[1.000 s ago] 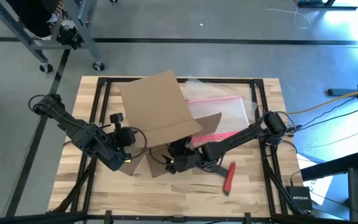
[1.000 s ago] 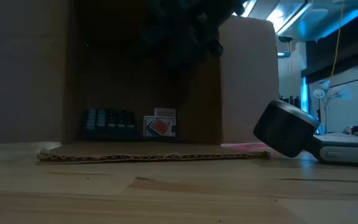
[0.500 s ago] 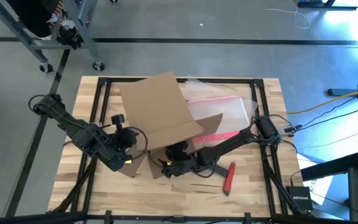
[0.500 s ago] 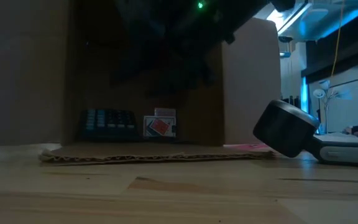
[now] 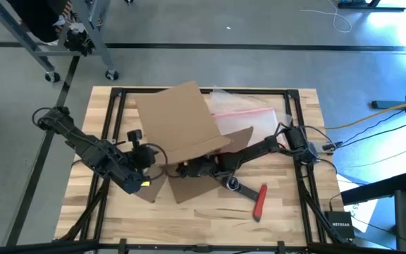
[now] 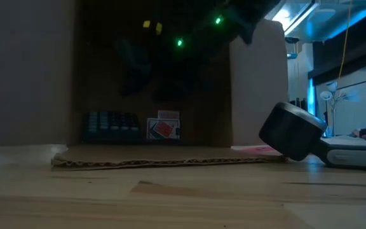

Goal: Unpack boxes
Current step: Remove the calculator from the cardboard box

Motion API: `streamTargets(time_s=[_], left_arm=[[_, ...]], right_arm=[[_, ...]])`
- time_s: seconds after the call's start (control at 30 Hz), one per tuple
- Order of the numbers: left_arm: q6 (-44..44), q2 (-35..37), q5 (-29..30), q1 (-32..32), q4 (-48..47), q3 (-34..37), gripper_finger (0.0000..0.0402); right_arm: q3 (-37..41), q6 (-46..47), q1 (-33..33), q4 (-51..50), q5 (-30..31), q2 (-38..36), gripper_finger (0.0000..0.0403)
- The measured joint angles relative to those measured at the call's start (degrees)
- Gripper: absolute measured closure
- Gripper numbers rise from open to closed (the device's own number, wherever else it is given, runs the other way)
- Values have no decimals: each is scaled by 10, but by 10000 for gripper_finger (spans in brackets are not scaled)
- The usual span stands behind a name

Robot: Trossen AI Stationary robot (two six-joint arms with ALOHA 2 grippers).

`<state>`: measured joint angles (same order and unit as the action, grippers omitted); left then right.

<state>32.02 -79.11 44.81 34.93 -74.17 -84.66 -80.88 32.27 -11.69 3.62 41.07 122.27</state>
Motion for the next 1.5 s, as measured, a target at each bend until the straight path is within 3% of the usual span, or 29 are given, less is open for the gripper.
streamTargets(time_s=[0.53,0.87,1.07,1.33,1.5], left_arm=[[-43,0,-5,0,48,0,398],[-44,0,-21,0,48,0,398],[-39,0,-25,-1,43,0,398],[-29,0,-25,-8,40,10,398],[-26,1,-16,-8,49,36,398]], right_arm=[[-1,5,56,81,25,57,84],[-52,5,75,102,-33,125,84],[-77,7,68,18,-72,130,84],[-155,8,27,-217,-85,126,84],[-206,26,4,-331,-126,127,84]])
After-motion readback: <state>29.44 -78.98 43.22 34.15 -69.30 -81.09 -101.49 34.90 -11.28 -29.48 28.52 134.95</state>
